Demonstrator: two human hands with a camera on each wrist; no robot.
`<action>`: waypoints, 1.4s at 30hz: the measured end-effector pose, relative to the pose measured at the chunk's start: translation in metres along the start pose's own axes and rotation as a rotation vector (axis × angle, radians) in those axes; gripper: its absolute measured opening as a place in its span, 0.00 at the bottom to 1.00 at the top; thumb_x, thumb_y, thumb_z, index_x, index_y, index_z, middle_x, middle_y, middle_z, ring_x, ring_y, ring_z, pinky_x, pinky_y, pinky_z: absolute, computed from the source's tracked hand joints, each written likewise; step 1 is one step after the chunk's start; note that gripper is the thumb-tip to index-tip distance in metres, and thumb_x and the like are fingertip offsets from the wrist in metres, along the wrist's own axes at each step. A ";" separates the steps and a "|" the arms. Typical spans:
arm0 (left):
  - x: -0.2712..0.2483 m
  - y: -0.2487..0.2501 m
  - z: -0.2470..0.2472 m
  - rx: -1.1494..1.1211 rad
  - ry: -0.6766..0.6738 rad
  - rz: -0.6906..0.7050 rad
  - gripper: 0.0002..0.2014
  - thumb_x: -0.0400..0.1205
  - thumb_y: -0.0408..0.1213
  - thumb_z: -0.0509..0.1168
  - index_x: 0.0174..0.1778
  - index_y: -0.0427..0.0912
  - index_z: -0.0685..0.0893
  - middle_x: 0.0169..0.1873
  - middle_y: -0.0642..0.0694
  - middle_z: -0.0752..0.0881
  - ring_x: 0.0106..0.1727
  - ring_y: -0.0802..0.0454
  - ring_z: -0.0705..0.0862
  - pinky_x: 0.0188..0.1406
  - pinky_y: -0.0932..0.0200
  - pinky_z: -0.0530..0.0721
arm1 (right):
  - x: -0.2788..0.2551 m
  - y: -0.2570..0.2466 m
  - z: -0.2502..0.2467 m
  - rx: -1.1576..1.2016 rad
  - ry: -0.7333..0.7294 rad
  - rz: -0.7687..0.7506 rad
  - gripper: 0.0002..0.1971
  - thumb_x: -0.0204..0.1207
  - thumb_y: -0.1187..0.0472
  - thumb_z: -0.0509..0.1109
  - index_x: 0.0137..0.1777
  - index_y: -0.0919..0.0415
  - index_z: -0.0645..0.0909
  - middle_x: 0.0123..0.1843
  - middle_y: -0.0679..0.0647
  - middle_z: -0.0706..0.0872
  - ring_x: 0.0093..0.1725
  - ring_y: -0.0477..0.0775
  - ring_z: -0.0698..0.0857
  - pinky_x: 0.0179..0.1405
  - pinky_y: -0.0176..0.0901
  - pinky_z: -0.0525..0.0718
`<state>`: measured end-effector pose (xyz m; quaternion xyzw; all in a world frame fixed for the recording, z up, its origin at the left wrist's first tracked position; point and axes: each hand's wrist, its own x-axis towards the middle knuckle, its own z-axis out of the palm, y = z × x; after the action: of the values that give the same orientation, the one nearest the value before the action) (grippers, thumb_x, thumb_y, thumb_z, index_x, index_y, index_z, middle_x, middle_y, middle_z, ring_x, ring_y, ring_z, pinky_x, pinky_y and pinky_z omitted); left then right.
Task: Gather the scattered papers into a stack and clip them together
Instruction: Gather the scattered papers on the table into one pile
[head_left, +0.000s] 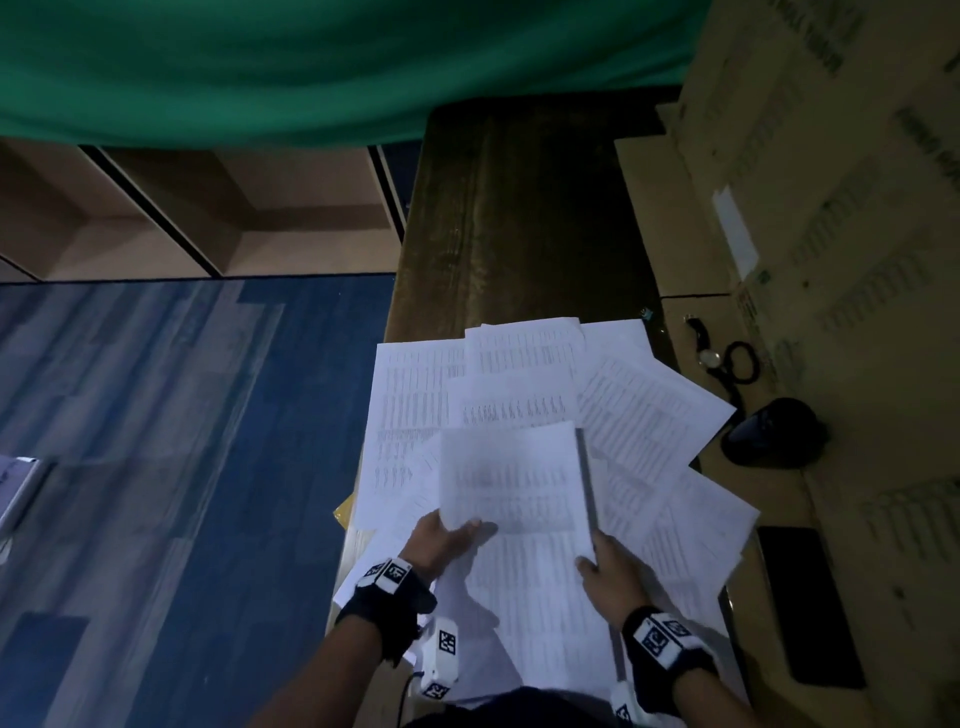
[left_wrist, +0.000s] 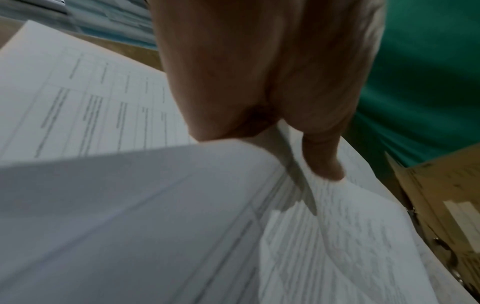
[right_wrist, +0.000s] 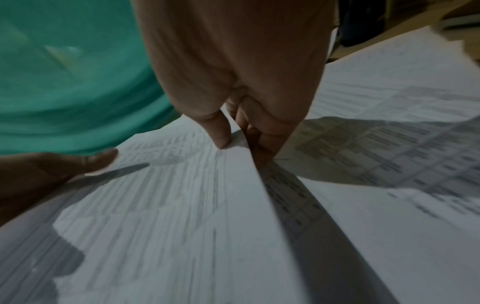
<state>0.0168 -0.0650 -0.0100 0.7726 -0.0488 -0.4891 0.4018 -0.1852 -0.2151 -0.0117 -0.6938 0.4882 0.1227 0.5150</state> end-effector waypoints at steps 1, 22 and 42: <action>-0.004 0.001 0.000 0.036 -0.004 0.007 0.14 0.71 0.44 0.78 0.49 0.41 0.91 0.42 0.41 0.94 0.42 0.48 0.93 0.43 0.54 0.90 | 0.000 -0.003 0.002 -0.034 -0.024 -0.012 0.18 0.85 0.64 0.57 0.74 0.63 0.70 0.69 0.56 0.77 0.64 0.55 0.78 0.51 0.23 0.68; -0.001 -0.025 -0.070 0.042 0.422 -0.041 0.15 0.70 0.27 0.76 0.51 0.33 0.83 0.44 0.37 0.91 0.46 0.37 0.90 0.51 0.40 0.90 | 0.109 -0.021 -0.092 0.249 0.521 0.350 0.53 0.58 0.60 0.87 0.80 0.61 0.58 0.81 0.67 0.62 0.77 0.73 0.66 0.72 0.71 0.72; -0.002 -0.028 -0.069 -0.096 0.393 -0.065 0.15 0.74 0.23 0.73 0.56 0.30 0.81 0.47 0.35 0.90 0.47 0.38 0.90 0.47 0.44 0.89 | 0.131 -0.029 -0.109 -0.218 0.420 0.113 0.55 0.59 0.47 0.85 0.82 0.58 0.58 0.87 0.59 0.45 0.85 0.65 0.48 0.79 0.69 0.59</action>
<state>0.0622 -0.0056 -0.0137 0.8343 0.0791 -0.3435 0.4239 -0.1332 -0.3782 -0.0350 -0.7271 0.6064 0.0564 0.3169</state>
